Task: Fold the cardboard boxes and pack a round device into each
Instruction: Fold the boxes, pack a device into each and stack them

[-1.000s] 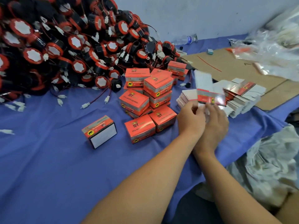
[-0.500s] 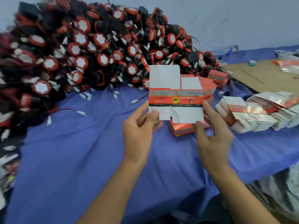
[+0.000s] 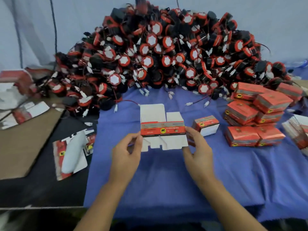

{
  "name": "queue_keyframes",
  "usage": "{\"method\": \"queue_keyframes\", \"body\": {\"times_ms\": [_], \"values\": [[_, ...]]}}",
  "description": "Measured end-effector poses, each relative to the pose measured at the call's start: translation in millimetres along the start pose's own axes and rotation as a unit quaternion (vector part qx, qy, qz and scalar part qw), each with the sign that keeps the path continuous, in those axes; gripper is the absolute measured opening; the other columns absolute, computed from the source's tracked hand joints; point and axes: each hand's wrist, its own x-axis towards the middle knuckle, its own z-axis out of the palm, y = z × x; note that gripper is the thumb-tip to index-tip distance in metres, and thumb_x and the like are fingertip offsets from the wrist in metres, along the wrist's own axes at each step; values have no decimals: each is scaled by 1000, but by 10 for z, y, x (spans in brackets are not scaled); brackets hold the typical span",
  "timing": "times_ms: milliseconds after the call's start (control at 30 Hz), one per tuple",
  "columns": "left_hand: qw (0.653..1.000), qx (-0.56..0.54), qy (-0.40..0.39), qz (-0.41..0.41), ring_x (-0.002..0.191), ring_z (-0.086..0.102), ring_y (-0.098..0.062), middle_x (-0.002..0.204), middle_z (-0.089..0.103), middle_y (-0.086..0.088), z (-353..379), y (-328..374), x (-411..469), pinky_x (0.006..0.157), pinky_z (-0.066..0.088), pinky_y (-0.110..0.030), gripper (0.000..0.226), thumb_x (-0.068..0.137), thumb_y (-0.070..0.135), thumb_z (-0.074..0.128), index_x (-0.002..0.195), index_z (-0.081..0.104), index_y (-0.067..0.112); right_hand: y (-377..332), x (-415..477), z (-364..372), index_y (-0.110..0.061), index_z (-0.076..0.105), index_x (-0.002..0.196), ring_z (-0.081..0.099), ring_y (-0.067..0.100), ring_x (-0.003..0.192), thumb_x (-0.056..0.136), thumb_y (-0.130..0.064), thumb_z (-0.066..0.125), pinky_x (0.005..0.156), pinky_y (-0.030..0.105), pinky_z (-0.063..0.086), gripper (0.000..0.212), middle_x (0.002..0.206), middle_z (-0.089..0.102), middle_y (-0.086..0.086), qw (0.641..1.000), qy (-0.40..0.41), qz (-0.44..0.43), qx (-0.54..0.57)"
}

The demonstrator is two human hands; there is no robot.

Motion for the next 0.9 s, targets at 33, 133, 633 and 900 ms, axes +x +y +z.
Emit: {"method": "queue_keyframes", "body": {"times_ms": [33, 133, 633, 900], "values": [[1000, 14, -5, 0, 89, 68, 0, 91, 74, 20, 9, -63, -34, 74, 47, -6, 26, 102, 20, 61, 99, 67, 45, 40, -5, 17, -45, 59, 124, 64, -2, 108, 96, -13, 65, 91, 23, 55, 43, 118, 68, -23, 999, -20, 10, -31], [999, 46, -23, 10, 91, 67, -1, 98, 73, 15, 49, -185, -87, 76, 46, -6, 18, 103, 23, 59, 109, 74, 30, 95, 45, 56, -40, 62, 116, 65, 1, 101, 87, -27, 76, 85, 26, 56, 34, 109, 69, -22, 992, -64, 31, -104], [987, 139, -64, 39, 90, 61, -8, 98, 67, 11, 54, -232, -66, 79, 42, -5, 19, 102, 11, 59, 113, 74, 15, 18, 38, 6, -52, 54, 121, 60, -6, 112, 74, -39, 90, 82, 3, 45, 61, 120, 64, -30, 997, -76, -1, 1], [989, 105, -96, 49, 98, 60, 6, 106, 64, 21, 74, -286, -49, 85, 43, -4, 38, 95, 14, 71, 132, 69, 23, 113, -14, 66, -48, 41, 143, 57, 2, 109, 86, -28, 80, 89, 29, 55, 72, 124, 50, -30, 981, -158, -38, -102]]}}
